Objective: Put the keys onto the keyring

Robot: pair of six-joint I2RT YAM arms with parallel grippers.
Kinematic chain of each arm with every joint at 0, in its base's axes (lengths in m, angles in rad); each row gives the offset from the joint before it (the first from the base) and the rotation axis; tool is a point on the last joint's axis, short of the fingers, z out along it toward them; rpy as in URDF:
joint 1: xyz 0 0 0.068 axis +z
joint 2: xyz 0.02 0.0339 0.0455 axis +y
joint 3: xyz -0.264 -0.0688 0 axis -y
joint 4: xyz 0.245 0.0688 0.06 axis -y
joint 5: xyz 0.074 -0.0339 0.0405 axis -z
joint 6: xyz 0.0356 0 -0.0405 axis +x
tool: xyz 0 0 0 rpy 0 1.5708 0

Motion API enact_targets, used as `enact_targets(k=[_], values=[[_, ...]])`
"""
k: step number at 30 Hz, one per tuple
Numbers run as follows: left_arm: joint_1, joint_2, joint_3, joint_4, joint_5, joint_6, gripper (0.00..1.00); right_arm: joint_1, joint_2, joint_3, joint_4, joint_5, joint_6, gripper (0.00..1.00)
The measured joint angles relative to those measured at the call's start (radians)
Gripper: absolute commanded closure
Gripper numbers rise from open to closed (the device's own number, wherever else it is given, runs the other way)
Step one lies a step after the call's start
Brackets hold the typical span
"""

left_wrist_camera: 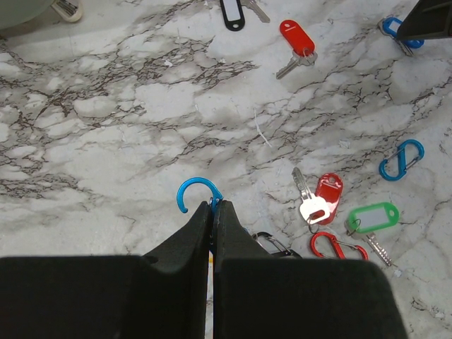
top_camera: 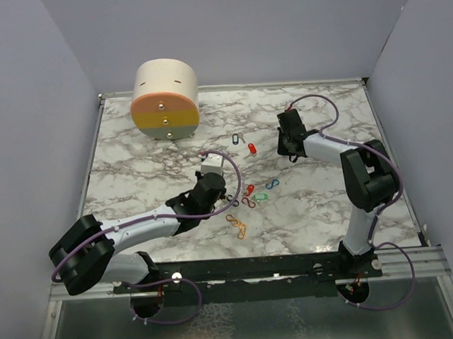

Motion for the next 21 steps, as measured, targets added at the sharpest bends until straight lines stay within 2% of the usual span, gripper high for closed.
enact_targets(k=[4,8,21], values=[[0.000,0.000,0.000,0.000,0.001,0.000,1.00,-0.002,-0.041,-0.009,0.001,0.006,-0.004,0.63],[0.000,0.000,0.000,0.000,0.002,0.000,1.00,-0.002,-0.058,-0.003,0.000,0.008,-0.013,0.54],[0.005,0.003,0.000,0.000,0.002,0.006,1.00,-0.004,0.013,0.119,-0.035,-0.016,-0.036,0.56]])
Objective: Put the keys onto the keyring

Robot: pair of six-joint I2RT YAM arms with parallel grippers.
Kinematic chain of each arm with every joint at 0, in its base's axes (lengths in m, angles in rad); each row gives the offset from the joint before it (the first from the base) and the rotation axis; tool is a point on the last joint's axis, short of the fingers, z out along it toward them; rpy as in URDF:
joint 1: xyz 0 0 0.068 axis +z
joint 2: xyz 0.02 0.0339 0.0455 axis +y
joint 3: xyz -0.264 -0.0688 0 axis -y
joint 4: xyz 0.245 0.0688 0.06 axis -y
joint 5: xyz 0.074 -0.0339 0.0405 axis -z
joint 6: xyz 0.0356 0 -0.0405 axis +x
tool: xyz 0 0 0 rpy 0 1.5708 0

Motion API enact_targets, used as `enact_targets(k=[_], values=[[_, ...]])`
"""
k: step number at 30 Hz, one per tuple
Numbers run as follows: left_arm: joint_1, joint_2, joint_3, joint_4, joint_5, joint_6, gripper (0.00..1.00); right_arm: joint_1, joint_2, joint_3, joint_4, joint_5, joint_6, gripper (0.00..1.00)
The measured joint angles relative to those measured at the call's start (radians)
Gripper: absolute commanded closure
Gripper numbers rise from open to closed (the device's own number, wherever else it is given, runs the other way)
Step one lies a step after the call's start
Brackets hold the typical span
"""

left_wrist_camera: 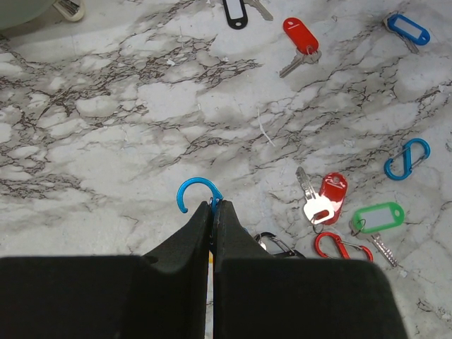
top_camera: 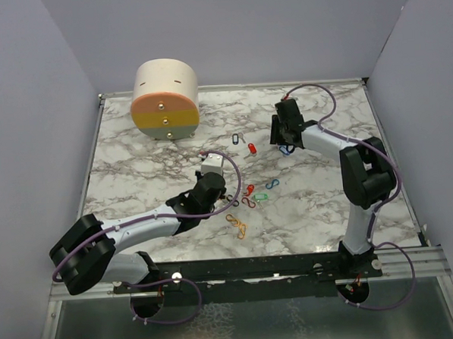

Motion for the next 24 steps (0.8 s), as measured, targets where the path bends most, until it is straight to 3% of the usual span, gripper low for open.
enact_targets(k=[24], values=[[0.015,0.011,0.000,0.001,0.006,0.011,1.00,-0.001,0.080,0.047,-0.031,-0.022,-0.018,0.58]])
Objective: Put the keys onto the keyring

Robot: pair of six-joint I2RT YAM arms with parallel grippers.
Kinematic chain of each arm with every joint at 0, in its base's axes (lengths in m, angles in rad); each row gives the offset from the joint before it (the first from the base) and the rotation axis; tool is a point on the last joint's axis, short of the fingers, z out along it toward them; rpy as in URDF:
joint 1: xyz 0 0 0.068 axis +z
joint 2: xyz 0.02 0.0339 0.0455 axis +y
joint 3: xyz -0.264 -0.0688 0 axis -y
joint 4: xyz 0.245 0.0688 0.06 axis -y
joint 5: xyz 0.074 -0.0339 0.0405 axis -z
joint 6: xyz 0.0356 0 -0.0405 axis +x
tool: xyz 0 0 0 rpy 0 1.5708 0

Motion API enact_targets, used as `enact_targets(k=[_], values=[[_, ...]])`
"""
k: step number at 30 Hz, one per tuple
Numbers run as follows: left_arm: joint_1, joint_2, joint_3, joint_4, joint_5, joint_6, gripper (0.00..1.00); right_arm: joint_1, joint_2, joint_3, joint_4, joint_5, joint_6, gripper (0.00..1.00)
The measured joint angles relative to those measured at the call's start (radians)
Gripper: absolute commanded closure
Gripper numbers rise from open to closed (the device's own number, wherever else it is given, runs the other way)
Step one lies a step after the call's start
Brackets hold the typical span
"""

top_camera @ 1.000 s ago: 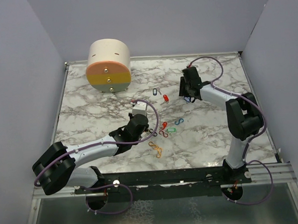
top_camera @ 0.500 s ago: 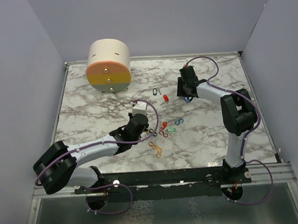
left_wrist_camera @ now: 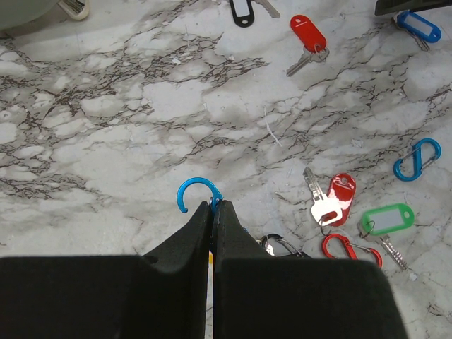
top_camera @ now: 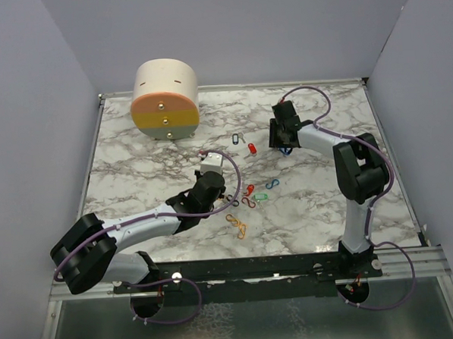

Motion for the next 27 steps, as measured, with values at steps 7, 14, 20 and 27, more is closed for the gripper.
enact_targets(k=[7,14,20,27], values=[[0.001,0.000,0.000,0.000,0.001,0.000,1.00,0.000,0.009,0.000,-0.002,0.000,-0.005,0.59],[0.002,0.000,-0.001,0.006,0.001,0.000,1.00,-0.001,0.010,0.000,-0.002,0.000,-0.016,0.66],[0.002,0.000,-0.006,0.007,0.001,0.000,1.00,-0.001,0.011,0.000,-0.003,0.000,-0.019,0.72],[0.004,0.000,-0.011,0.007,0.001,0.000,1.00,-0.002,0.011,0.000,-0.003,0.001,-0.025,0.80]])
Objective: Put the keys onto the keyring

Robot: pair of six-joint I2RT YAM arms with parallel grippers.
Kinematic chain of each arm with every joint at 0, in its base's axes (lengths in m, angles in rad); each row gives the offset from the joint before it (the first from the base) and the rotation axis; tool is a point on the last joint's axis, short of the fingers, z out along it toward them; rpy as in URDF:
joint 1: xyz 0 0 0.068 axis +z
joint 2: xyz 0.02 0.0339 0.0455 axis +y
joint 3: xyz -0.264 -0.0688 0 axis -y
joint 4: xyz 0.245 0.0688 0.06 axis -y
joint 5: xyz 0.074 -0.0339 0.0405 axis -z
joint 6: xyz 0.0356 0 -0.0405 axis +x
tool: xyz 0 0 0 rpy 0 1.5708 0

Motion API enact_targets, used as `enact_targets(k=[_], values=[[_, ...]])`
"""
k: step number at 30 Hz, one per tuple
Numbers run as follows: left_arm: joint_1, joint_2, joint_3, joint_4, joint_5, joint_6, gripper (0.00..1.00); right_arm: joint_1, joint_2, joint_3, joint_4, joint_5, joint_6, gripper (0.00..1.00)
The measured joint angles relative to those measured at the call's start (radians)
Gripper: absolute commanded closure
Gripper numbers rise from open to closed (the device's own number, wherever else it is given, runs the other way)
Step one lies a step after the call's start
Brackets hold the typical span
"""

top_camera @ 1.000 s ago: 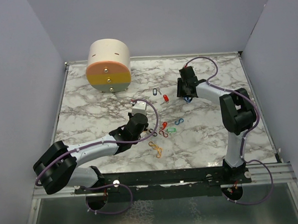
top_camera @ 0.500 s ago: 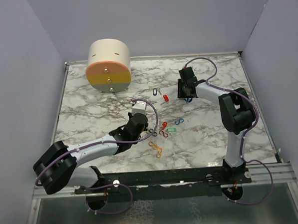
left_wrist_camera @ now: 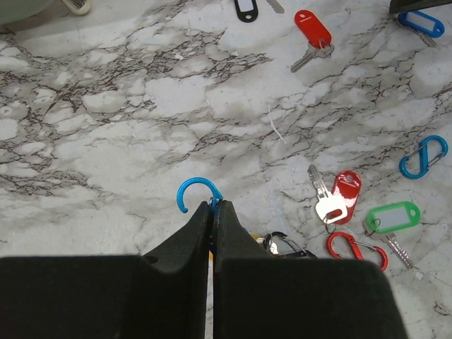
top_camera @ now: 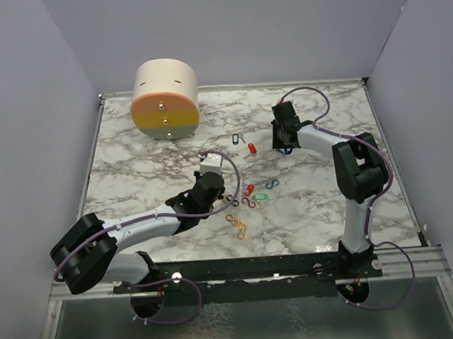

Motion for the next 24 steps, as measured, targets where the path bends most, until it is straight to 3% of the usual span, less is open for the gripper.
enact_targets(k=[24], values=[[0.003,-0.014,-0.012,-0.001,0.000,-0.003,1.00,0.000,-0.028,-0.047,0.001,0.002,-0.001,0.93]])
